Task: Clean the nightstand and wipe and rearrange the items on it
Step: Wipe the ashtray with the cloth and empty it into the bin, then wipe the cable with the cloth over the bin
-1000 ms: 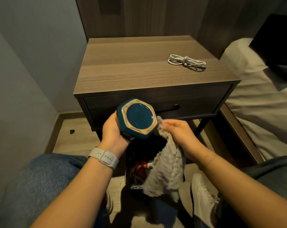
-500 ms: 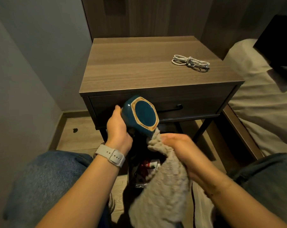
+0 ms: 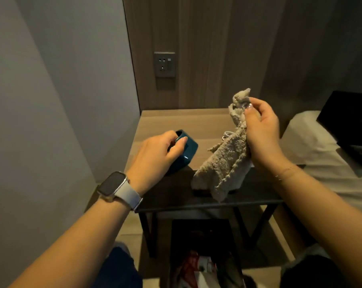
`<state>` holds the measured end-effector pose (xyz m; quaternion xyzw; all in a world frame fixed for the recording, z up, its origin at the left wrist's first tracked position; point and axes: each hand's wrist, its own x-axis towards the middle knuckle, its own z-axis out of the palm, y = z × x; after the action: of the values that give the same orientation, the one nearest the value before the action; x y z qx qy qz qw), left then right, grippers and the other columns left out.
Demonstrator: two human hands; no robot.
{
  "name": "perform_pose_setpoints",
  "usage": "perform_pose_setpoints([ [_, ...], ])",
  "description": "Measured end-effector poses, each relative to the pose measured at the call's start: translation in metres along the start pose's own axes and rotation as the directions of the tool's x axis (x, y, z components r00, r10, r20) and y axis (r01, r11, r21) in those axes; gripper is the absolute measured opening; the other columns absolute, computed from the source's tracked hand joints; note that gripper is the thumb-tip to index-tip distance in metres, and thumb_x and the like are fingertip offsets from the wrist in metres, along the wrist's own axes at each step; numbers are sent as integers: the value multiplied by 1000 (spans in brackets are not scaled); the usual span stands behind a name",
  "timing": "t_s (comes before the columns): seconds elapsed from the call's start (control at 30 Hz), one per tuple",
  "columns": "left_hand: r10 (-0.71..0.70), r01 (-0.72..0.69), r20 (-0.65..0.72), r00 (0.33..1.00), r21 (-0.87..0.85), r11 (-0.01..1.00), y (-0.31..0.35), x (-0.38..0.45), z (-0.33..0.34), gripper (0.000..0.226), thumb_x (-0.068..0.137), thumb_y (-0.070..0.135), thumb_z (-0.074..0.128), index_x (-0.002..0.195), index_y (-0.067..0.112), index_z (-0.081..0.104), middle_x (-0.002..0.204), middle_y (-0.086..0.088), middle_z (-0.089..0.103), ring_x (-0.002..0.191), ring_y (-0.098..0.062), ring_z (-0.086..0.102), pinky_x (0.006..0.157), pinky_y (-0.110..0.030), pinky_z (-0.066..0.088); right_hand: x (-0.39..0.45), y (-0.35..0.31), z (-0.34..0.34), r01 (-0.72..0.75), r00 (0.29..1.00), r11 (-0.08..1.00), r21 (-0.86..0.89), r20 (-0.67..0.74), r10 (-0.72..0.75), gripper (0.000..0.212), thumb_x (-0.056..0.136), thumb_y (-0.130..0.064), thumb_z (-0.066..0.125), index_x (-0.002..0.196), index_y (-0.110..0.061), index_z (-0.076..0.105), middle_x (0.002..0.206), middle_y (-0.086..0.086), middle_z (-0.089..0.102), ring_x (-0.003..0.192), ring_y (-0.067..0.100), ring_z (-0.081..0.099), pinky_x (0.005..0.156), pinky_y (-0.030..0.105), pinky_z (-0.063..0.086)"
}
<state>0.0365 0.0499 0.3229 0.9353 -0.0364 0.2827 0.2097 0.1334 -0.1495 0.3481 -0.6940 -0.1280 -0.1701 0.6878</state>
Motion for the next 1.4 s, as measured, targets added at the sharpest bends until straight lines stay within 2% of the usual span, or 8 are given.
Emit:
perform_pose_setpoints([
  [0.07, 58, -58, 9, 998, 174, 983, -8, 21, 0, 35, 99, 45, 38, 86, 16, 53, 76, 0, 63, 69, -19, 58, 59, -36, 44, 12, 7, 16, 178, 979, 978, -112, -82, -187, 22, 97, -15, 45, 117, -22, 48, 120, -3, 52, 107, 3, 52, 93, 17, 42],
  [0.13, 69, -90, 76, 995, 329, 940, -18, 38, 8, 33, 99, 45, 36, 85, 18, 47, 77, -1, 62, 71, -23, 59, 54, -36, 37, 14, 30, 30, 286, 957, 927, -242, 31, -287, 23, 95, -8, 45, 117, -16, 47, 114, -2, 46, 97, -6, 47, 85, 12, 40],
  [0.27, 24, -99, 169, 985, 449, 888, -44, 54, 30, 33, 99, 46, 33, 99, 20, 52, 90, 1, 65, 81, -23, 63, 56, -31, 35, 6, 85, 44, 390, 901, 741, -547, 394, -183, 18, 96, -17, 48, 110, -19, 59, 103, -3, 48, 95, 10, 49, 87, 33, 46],
  [0.47, 21, -124, 193, 981, 541, 832, -79, 72, 55, 32, 99, 44, 34, 96, 18, 53, 85, 1, 64, 74, -22, 63, 55, -32, 41, -2, 90, 38, 488, 782, 553, -676, 619, 67, 39, 87, -49, 50, 117, -25, 58, 98, -4, 39, 102, 14, 38, 84, 32, 36],
  [0.67, 60, -160, 213, 975, 493, 855, -117, 119, 77, 26, 101, 34, 35, 84, 17, 45, 82, -6, 62, 72, -28, 57, 60, -35, 34, 20, 103, 58, 374, 820, 686, -625, 568, 70, 42, 92, -11, 45, 129, -24, 58, 92, -7, 39, 100, 12, 43, 77, 18, 30],
  [0.97, 23, -145, 267, 963, 446, 883, -172, 203, 110, 21, 95, 30, 32, 80, 20, 42, 76, 3, 48, 68, -23, 46, 83, -42, 38, 52, 127, 88, 205, 883, 770, -604, 453, 120, 40, 90, -11, 45, 122, -25, 63, 89, -8, 41, 95, 13, 48, 74, 22, 37],
  [1.2, -120, -28, 245, 962, 523, 852, -186, 228, 114, 22, 101, 30, 31, 95, 17, 48, 102, -5, 57, 95, -26, 53, 89, -40, 29, 53, 127, 88, 193, 889, 804, -562, 447, 99, 39, 90, -12, 46, 121, -26, 64, 93, -9, 46, 95, 10, 49, 76, 21, 37],
  [1.4, -136, 88, 67, 988, 480, 873, -141, 199, 104, 34, 96, 30, 41, 127, 18, 49, 121, -5, 53, 113, -28, 49, 99, -44, 32, 54, 108, 72, 183, 933, 849, -495, 359, 8, 31, 86, -13, 55, 110, -24, 71, 95, -8, 56, 90, 9, 56, 77, 22, 45],
])
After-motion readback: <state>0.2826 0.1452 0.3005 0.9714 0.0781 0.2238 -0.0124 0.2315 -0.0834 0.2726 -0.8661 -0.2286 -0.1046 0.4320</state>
